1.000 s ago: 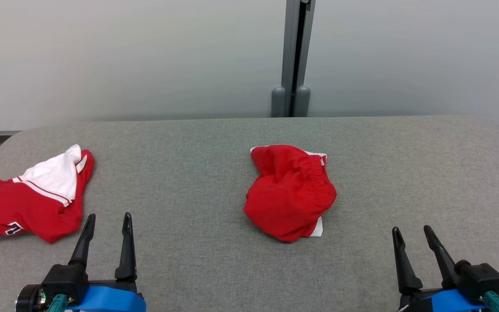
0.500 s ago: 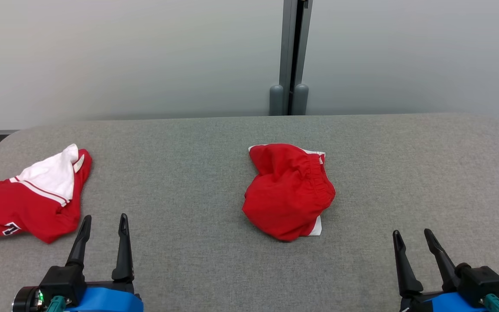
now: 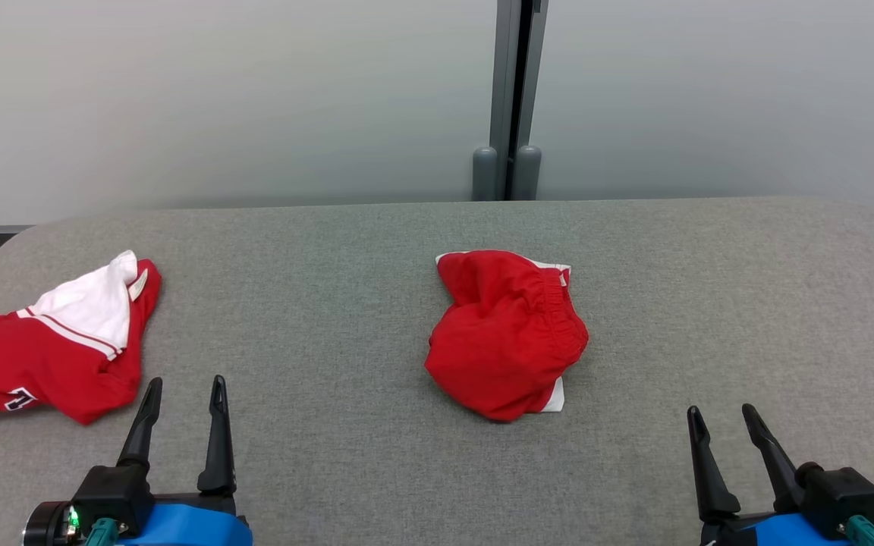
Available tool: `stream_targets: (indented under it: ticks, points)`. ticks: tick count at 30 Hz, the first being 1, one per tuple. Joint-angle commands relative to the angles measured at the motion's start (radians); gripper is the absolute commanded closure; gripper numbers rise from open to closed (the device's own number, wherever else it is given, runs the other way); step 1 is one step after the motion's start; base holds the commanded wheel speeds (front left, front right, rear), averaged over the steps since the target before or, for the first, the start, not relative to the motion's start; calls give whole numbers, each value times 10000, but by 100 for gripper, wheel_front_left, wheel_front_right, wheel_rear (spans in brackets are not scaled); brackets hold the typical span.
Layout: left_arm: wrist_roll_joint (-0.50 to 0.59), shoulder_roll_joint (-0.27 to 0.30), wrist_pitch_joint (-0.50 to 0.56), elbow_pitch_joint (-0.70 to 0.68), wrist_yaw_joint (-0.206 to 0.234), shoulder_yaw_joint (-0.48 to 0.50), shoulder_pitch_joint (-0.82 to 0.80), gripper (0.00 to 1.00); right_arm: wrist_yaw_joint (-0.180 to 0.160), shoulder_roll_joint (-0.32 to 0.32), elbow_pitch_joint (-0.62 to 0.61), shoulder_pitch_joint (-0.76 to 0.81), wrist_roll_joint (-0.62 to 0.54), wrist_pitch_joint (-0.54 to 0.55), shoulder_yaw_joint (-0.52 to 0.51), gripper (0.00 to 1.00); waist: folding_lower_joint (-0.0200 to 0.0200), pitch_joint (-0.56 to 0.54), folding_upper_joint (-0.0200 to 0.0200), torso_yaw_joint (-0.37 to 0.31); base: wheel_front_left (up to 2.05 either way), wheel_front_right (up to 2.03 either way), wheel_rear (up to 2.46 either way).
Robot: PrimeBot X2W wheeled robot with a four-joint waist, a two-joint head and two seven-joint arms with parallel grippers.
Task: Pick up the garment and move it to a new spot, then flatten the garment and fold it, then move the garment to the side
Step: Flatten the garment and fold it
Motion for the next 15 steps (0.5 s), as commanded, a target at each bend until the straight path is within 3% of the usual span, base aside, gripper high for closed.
stream_targets:
  ticks: [1, 8, 15]
  points:
    - [24, -20, -26, 27, -32, 37, -28, 0, 5, -23, 19, -23, -17, -36, -26, 0, 0, 3, 0, 15, 0, 0, 0]
    - [100, -98, -26, 68, -86, -69, -213, 0, 5, -21, 82, -678, -97, -37, 453, 0, 0, 76, 0, 208, 0, 0, 0]
    - [72, -142, -26, 158, -150, -152, -509, 0, 5, -26, 1092, -1829, -387, -26, 889, 0, 0, 284, 0, 581, 0, 0, 0]
